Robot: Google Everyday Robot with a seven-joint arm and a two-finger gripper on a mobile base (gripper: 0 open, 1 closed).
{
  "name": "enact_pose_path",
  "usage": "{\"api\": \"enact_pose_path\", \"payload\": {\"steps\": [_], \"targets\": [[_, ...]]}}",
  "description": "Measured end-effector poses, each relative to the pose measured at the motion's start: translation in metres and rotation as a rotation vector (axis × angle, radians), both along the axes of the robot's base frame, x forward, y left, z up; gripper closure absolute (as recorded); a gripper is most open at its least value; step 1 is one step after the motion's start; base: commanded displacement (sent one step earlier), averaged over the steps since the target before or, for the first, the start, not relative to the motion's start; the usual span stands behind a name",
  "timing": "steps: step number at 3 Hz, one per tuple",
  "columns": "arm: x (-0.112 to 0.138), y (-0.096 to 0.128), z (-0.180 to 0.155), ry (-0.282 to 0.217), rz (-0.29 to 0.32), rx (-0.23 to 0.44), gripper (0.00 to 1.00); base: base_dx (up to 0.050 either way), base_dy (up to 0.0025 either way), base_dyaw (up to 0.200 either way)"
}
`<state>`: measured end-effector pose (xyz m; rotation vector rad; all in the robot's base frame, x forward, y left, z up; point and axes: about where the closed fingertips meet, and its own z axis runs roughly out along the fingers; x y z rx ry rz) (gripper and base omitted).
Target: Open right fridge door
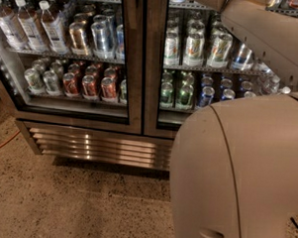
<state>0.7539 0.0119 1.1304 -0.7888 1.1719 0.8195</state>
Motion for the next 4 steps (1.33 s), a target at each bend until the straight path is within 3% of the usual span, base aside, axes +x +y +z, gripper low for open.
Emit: {"api": "enact_pose_path", "payload": {"steps": [2, 3, 4], "targets": [[-0.0023, 0.0064, 0.0009, 0.015, -0.02, -0.008, 0.92, 0.0, 0.0, 0.0], [-0.0023, 0.0064, 0.0009, 0.015, -0.02, -0.008, 1.0, 0.0, 0.0, 0.0], [-0.0023, 0.0064, 0.0009, 0.015, -0.02, -0.008, 1.0, 0.0, 0.0, 0.0]]}}
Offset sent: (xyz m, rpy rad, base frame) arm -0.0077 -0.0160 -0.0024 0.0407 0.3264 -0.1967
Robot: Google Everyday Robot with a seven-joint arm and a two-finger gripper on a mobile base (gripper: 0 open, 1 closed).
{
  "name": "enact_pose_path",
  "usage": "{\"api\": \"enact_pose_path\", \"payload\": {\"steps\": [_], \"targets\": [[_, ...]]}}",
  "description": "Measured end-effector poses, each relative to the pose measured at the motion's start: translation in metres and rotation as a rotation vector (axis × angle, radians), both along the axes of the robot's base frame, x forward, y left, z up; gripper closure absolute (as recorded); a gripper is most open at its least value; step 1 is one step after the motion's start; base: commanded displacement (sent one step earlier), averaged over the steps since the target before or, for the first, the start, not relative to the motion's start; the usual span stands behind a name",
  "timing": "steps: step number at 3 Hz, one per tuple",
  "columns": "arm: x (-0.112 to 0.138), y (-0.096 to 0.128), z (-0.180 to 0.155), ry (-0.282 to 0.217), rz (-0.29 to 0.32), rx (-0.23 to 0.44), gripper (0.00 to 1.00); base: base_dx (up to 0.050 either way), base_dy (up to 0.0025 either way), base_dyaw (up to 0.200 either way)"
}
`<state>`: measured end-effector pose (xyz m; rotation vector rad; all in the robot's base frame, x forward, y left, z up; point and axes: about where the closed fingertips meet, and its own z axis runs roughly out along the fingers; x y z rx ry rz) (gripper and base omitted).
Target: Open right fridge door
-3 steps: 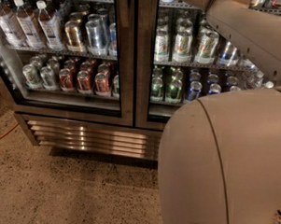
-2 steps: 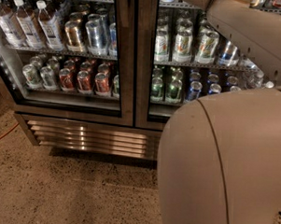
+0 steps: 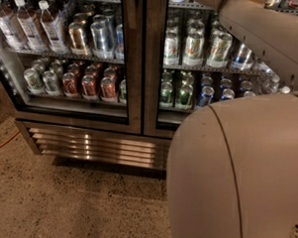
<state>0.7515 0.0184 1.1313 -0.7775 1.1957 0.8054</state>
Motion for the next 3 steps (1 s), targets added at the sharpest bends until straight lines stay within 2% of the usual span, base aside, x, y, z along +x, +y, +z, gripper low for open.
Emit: {"api": "enact_pose_path", "payload": {"steps": [1, 2, 3], "targets": [[0.007, -0.0057, 0.0006, 0.0, 0.0, 0.0, 1.0, 0.0, 0.0, 0.0], [0.0001, -0.0001, 0.0, 0.0, 0.0, 0.0, 1.0, 0.0, 0.0, 0.0], [0.0, 0.0, 0.0, 0.0, 0.0, 0.0, 1.0, -0.05, 0.0, 0.0]]}}
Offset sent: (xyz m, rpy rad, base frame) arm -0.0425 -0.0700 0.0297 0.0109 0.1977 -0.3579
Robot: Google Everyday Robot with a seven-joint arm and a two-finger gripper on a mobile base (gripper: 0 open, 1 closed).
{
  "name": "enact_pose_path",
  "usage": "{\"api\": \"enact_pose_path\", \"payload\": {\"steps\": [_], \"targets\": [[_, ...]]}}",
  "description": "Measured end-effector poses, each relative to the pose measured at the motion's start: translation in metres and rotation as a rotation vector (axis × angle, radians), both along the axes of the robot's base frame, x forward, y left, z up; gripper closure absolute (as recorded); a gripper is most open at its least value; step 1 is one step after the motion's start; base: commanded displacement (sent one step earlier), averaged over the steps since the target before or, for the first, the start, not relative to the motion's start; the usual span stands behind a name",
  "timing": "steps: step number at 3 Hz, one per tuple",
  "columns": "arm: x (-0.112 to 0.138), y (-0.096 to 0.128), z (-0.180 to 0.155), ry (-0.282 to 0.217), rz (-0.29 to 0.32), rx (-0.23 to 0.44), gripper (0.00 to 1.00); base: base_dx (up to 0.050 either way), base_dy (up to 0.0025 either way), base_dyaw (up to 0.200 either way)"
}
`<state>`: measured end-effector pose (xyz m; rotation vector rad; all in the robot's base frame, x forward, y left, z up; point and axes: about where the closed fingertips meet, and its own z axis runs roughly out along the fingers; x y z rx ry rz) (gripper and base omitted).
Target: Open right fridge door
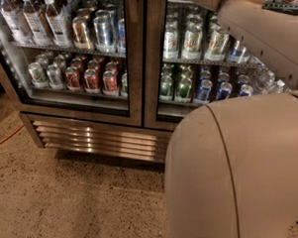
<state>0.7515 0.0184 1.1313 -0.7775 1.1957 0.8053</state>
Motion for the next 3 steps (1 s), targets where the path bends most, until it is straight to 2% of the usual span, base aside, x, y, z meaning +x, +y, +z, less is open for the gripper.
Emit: {"api": "enact_pose_path", "payload": {"steps": [1, 2, 3], "targets": [[0.0, 0.0, 0.0, 0.0, 0.0, 0.0, 1.0, 0.0, 0.0, 0.0], [0.0, 0.0, 0.0, 0.0, 0.0, 0.0, 0.82, 0.0, 0.0, 0.0], [0.0, 0.0, 0.0, 0.0, 0.0, 0.0, 0.58, 0.0, 0.0, 0.0]]}}
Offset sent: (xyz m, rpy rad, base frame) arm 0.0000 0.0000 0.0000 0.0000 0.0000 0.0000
